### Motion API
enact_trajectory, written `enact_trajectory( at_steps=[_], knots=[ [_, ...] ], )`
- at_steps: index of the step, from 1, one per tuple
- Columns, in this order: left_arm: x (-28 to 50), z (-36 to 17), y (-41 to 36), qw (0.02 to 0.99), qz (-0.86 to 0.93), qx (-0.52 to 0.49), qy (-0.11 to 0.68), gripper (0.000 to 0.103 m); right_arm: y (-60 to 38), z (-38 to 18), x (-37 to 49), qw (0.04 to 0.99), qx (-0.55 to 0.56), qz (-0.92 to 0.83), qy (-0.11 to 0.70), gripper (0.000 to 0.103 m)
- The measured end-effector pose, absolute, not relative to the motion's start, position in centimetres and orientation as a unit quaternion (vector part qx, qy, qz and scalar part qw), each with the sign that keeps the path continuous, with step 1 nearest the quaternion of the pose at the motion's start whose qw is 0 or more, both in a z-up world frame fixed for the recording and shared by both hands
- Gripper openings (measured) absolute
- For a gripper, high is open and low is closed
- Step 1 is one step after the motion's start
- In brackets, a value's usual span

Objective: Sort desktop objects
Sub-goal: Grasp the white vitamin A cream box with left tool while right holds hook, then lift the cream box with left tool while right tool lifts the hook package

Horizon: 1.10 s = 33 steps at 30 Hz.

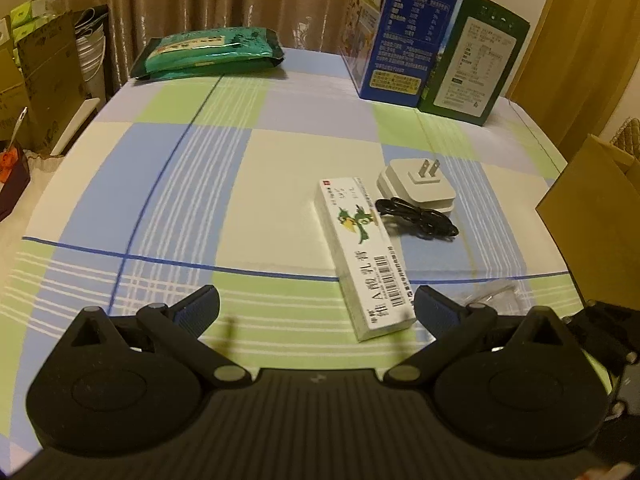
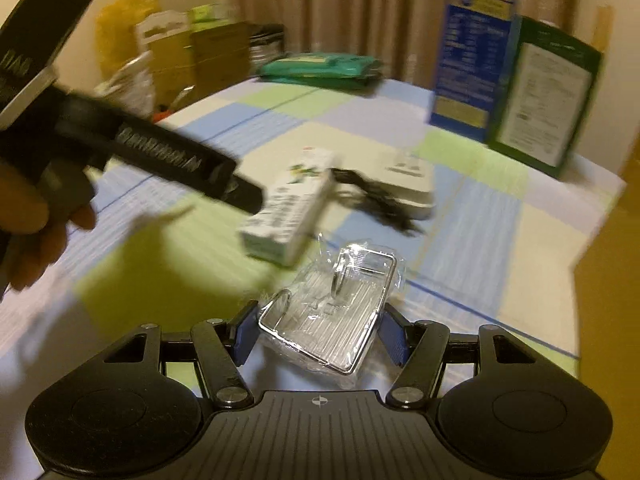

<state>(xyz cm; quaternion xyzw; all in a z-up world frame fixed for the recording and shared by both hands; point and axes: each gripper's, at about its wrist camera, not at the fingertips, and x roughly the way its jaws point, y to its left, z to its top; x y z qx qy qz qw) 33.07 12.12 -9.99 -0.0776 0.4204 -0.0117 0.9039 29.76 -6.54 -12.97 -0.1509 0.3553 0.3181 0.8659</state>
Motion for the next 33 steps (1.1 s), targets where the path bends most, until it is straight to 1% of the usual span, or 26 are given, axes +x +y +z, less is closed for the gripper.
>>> enact_trajectory(
  at_steps=[3, 4, 6, 8, 12, 13, 14, 15, 16, 18, 22, 27, 33],
  knots=[
    [33.5, -10.1, 11.2, 0.908, -0.017, -0.074, 0.413, 0.098, -7.8, -12.8, 31.0, 0.879, -0.121, 0.280, 0.366, 0.060],
    [33.7, -10.1, 10.9, 0.909, -0.021, -0.073, 0.410, 0.094, -8.1, -12.8, 31.3, 0.881, -0.110, 0.271, 0.371, 0.060],
    [34.1, -10.1, 10.3, 0.910, -0.021, -0.077, 0.407, 0.089, -8.6, -12.9, 31.9, 0.882, -0.098, 0.264, 0.377, 0.060],
    [34.5, -10.3, 9.7, 0.909, -0.022, -0.078, 0.409, 0.082, -8.9, -13.2, 32.1, 0.883, -0.096, 0.264, 0.377, 0.060],
    [35.5, -11.0, 8.2, 0.905, -0.026, -0.058, 0.421, 0.071, -9.2, -13.1, 32.2, 0.883, -0.094, 0.266, 0.376, 0.060],
    [35.8, -11.4, 7.9, 0.902, -0.027, -0.053, 0.428, 0.063, -9.4, -13.1, 32.2, 0.882, -0.092, 0.266, 0.378, 0.060],
    [36.1, -11.7, 7.6, 0.898, -0.026, -0.049, 0.436, 0.052, -9.5, -13.1, 32.2, 0.882, -0.089, 0.266, 0.379, 0.060],
    [36.2, -12.0, 7.3, 0.895, -0.025, -0.045, 0.443, 0.046, -9.7, -13.1, 32.1, 0.881, -0.088, 0.267, 0.380, 0.060],
    [36.2, -12.2, 7.0, 0.893, -0.022, -0.040, 0.447, 0.043, -9.7, -13.0, 32.1, 0.881, -0.088, 0.267, 0.381, 0.060],
    [35.9, -12.2, 6.8, 0.893, -0.022, -0.029, 0.448, 0.042, -9.5, -12.9, 31.9, 0.880, -0.098, 0.269, 0.379, 0.060],
    [35.0, -12.0, 6.9, 0.890, -0.026, -0.013, 0.454, 0.034, -9.5, -12.6, 31.1, 0.875, -0.111, 0.277, 0.380, 0.060],
    [32.6, -11.6, 7.0, 0.882, -0.038, -0.009, 0.469, 0.033, -10.4, -12.1, 28.9, 0.864, -0.107, 0.290, 0.398, 0.060],
    [27.7, -11.1, 5.9, 0.874, -0.060, 0.008, 0.483, 0.033, -11.8, -11.0, 24.8, 0.855, -0.117, 0.303, 0.404, 0.060]
  ],
)
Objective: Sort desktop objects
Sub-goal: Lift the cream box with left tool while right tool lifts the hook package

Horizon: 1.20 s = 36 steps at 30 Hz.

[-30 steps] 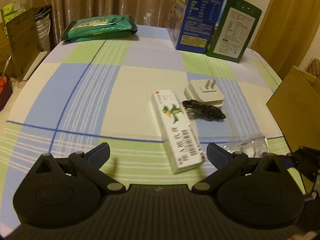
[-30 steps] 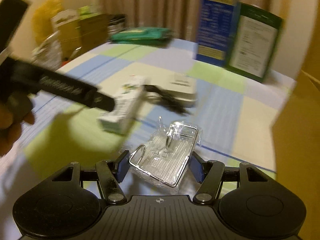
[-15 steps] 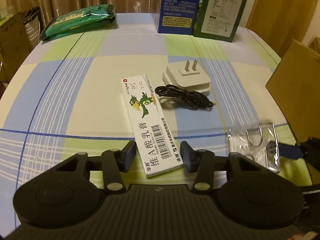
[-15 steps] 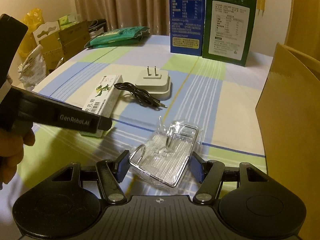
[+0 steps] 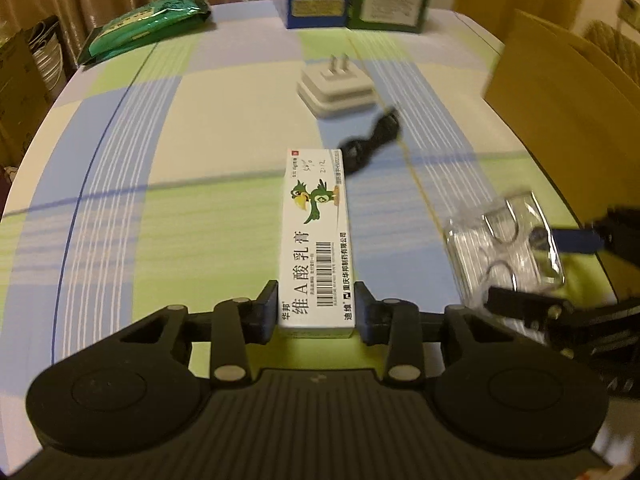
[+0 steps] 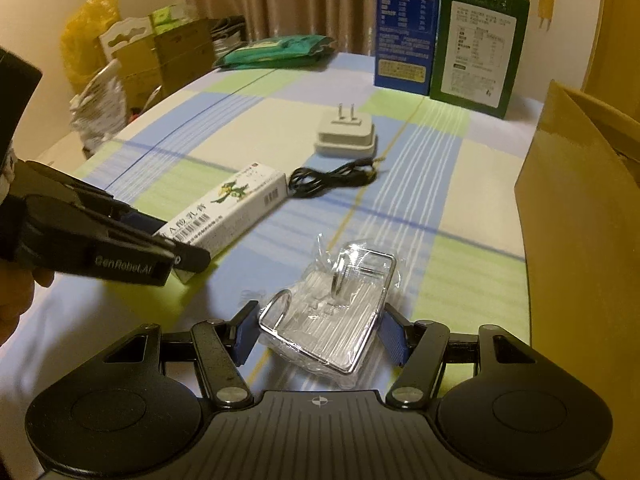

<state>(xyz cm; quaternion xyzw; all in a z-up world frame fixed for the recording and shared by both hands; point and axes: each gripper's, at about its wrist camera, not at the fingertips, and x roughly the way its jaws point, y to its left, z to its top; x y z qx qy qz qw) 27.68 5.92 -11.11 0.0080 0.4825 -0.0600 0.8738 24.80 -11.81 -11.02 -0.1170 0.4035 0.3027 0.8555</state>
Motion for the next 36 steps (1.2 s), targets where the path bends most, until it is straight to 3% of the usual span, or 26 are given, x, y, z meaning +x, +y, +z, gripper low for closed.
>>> enact_trajectory(
  at_steps=[8, 12, 14, 21, 26, 34, 36],
  knots=[
    [19.0, -10.8, 4.8, 0.874, -0.084, 0.003, 0.478, 0.033, -13.9, -10.7, 19.3, 0.843, -0.127, 0.332, 0.404, 0.061],
    [16.4, -10.7, 4.8, 0.884, -0.079, 0.012, 0.461, 0.034, -14.8, -11.2, 16.9, 0.865, -0.129, 0.307, 0.376, 0.075],
    [16.0, -10.5, 5.2, 0.888, -0.075, 0.007, 0.453, 0.041, -15.2, -11.4, 16.2, 0.875, -0.105, 0.292, 0.371, 0.076],
    [15.9, -9.4, 6.0, 0.905, -0.073, -0.017, 0.420, 0.051, -15.4, -12.5, 15.8, 0.905, -0.015, 0.223, 0.363, 0.083],
    [16.0, -10.0, 6.0, 0.904, -0.071, -0.015, 0.421, 0.059, -14.6, -13.0, 16.5, 0.909, 0.005, 0.210, 0.359, 0.083],
    [16.7, -10.9, 5.9, 0.902, -0.070, -0.019, 0.425, 0.059, -14.2, -13.9, 16.7, 0.909, 0.008, 0.201, 0.365, 0.083],
    [16.9, -10.9, 5.6, 0.903, -0.073, -0.013, 0.423, 0.059, -14.2, -14.0, 16.6, 0.910, 0.004, 0.202, 0.363, 0.076]
  ],
)
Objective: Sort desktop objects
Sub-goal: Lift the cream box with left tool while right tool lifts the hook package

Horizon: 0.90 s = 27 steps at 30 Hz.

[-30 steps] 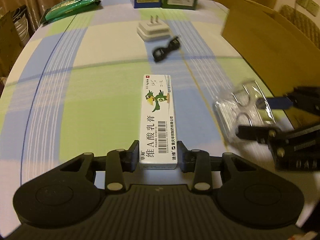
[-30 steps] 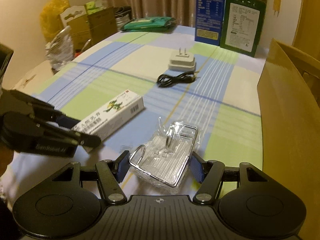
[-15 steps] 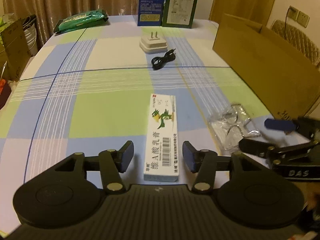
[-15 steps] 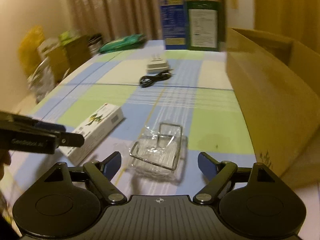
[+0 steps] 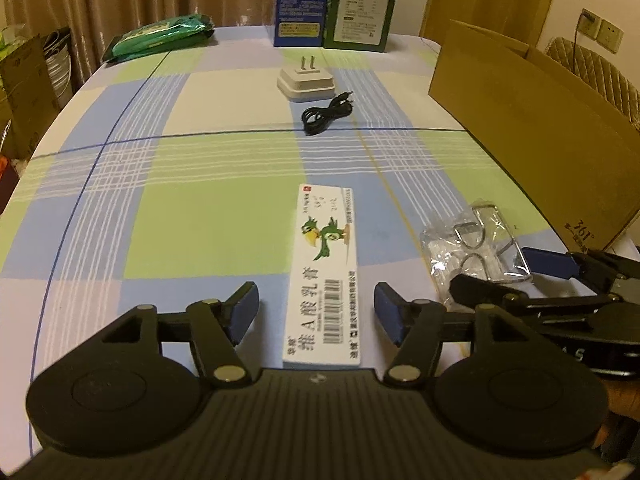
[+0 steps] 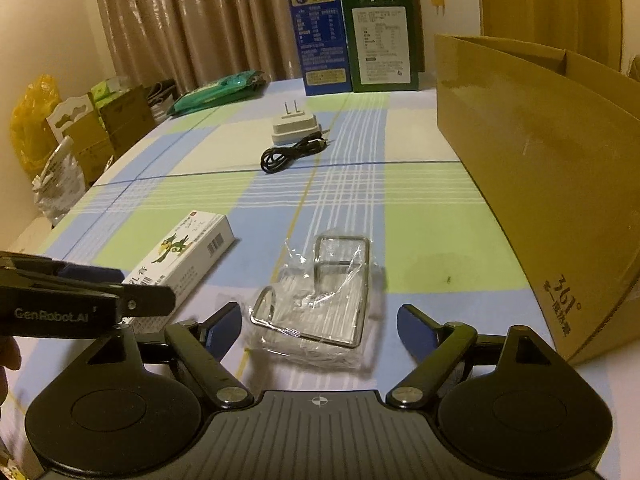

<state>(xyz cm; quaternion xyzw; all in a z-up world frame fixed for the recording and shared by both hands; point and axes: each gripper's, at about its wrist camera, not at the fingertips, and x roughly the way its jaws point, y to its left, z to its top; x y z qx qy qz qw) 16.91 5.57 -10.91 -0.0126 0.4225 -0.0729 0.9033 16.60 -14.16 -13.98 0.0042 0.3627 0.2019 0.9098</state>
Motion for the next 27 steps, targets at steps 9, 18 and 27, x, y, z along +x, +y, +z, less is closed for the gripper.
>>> enact_trajectory(
  at_steps=[9, 18, 27],
  knots=[
    [17.7, -11.4, 5.1, 0.902, -0.068, 0.005, 0.426, 0.059, -13.9, -13.3, 16.3, 0.910, -0.030, 0.204, 0.359, 0.053],
    [18.0, -11.9, 4.6, 0.897, -0.072, 0.019, 0.436, 0.052, -14.2, -13.2, 16.2, 0.910, -0.036, 0.203, 0.359, 0.052],
    [18.3, -11.9, 4.4, 0.898, -0.072, 0.034, 0.432, 0.035, -14.2, -13.1, 16.2, 0.910, -0.032, 0.203, 0.362, 0.052]
  ],
)
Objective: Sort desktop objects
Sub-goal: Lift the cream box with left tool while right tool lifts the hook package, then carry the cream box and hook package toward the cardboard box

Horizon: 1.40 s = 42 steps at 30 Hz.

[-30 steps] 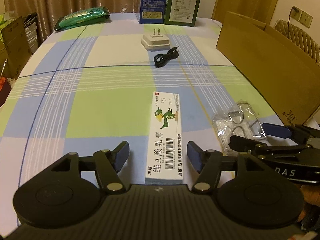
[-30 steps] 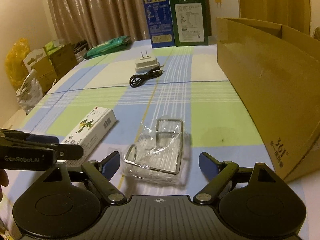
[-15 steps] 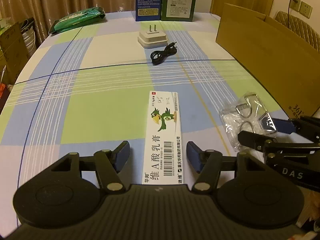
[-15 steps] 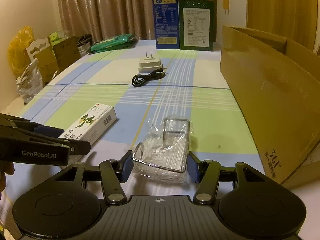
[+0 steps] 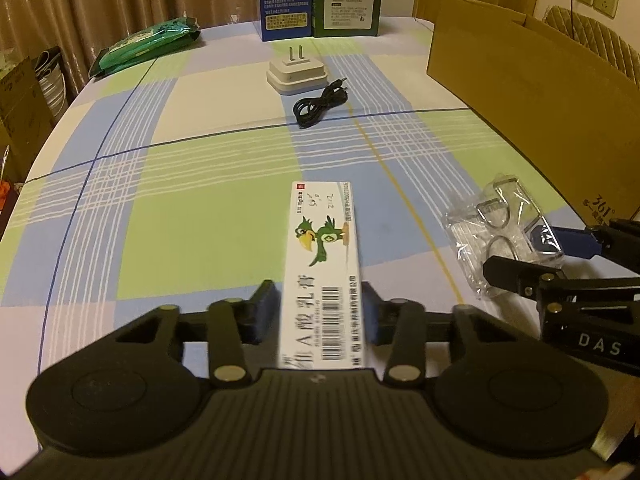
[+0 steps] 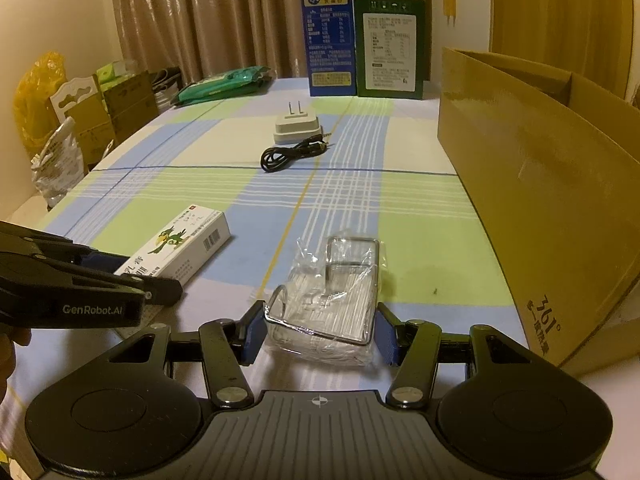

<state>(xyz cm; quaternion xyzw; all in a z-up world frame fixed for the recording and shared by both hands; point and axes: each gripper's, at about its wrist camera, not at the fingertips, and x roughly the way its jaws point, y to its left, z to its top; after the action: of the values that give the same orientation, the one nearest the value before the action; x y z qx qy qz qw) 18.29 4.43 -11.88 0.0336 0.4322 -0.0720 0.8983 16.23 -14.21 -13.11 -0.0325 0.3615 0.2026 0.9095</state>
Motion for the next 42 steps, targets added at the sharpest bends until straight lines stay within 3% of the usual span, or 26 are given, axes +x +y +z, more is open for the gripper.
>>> enact_trajectory(
  at_steps=[25, 42],
  knots=[
    [18.0, -8.9, 3.3, 0.913, -0.073, 0.016, 0.402, 0.033, -14.7, -11.1, 16.1, 0.923, -0.034, 0.197, 0.330, 0.052],
    [17.5, -3.7, 0.6, 0.930, -0.102, 0.002, 0.354, 0.033, -16.4, -5.8, 16.0, 0.947, -0.043, 0.189, 0.256, 0.052]
  ],
)
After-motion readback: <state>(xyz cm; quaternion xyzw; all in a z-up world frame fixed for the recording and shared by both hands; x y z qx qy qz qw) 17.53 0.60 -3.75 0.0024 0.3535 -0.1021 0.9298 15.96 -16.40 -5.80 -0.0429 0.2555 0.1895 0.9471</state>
